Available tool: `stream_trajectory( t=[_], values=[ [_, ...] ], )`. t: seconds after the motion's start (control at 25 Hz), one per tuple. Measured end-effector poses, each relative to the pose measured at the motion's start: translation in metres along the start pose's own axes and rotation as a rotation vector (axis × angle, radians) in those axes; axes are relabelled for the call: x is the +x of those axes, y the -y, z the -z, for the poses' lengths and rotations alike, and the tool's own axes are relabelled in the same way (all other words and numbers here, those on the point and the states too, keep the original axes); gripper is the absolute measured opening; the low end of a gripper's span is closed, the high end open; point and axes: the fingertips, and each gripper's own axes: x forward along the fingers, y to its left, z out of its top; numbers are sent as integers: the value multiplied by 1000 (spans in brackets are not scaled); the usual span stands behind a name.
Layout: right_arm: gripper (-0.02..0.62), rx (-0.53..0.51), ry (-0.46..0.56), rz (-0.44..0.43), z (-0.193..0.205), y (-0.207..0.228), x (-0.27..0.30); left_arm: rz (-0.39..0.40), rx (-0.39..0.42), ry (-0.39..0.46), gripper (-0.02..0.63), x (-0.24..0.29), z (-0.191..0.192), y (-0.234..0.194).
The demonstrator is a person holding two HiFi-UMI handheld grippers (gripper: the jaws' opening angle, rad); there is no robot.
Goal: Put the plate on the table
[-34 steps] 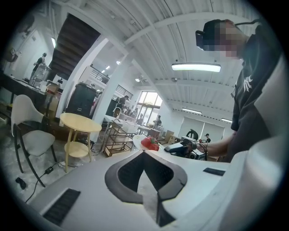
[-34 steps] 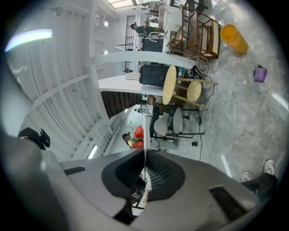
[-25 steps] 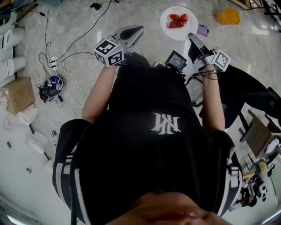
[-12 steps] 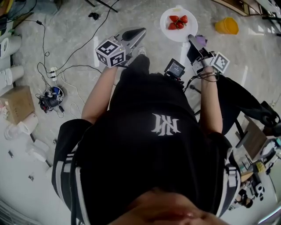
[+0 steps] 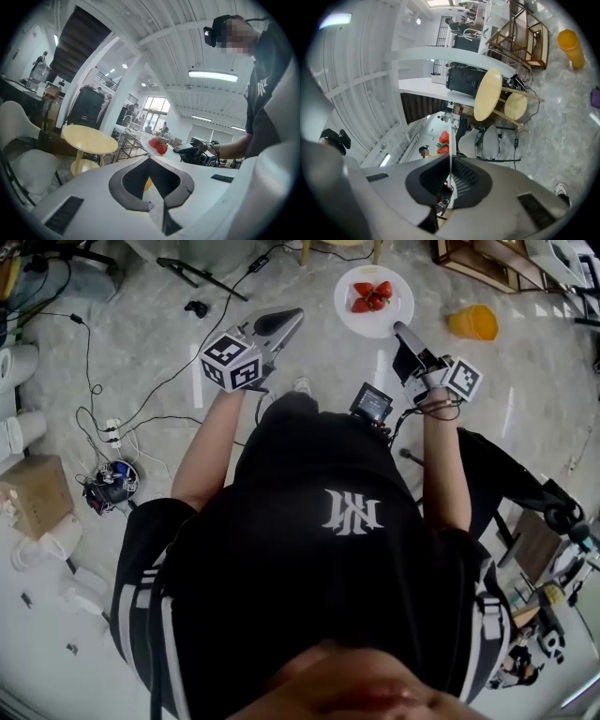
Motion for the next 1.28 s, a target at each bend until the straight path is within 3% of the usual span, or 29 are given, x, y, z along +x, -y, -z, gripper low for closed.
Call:
stream_trajectory(
  t=[0.24, 0.6, 0.8, 1.0, 1.28],
  values=[
    [14, 1, 28, -4, -25, 4, 41, 23, 9, -6, 8, 16, -16, -52],
    [14, 31, 26, 0, -66, 27, 56, 8, -5, -28, 8, 56, -29, -91],
    [14, 64, -6, -13, -133, 47, 87, -22, -23, -43, 8, 112, -47, -131],
    [14, 61, -28, -18, -155, 54, 91, -46, -24, -32, 8, 129, -51, -135],
    [14, 78, -71, -30, -235, 66, 118, -100, -28, -29, 8, 189, -84, -168]
  ],
)
